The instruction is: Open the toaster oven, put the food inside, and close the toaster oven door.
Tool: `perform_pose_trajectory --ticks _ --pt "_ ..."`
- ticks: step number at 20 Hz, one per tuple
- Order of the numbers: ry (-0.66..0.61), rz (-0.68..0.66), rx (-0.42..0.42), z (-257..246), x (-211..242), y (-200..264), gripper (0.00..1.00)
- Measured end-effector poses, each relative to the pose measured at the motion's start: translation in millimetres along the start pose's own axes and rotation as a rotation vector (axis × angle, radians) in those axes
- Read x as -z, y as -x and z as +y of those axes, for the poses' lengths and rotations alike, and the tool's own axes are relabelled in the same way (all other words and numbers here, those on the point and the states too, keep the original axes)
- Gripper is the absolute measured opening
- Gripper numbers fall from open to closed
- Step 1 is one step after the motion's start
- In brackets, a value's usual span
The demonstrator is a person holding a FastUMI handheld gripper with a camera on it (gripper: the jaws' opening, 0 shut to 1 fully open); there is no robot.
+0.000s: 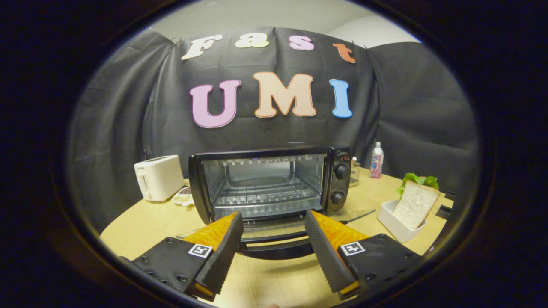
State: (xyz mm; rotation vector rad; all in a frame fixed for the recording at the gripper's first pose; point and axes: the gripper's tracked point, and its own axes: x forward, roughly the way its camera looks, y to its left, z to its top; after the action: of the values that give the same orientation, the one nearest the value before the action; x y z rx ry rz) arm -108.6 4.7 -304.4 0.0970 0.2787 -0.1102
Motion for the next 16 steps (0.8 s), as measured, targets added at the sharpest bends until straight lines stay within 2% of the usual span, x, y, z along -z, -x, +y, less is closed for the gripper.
perform_pose_trajectory --ticks 5,10,16 --pt "0.045 0.146 0.023 -6 38 1 0.93" --pt "0.032 0.295 -0.001 -8 74 -1 0.93" --pt "0.018 0.296 -0.007 -10 74 -14 0.93"
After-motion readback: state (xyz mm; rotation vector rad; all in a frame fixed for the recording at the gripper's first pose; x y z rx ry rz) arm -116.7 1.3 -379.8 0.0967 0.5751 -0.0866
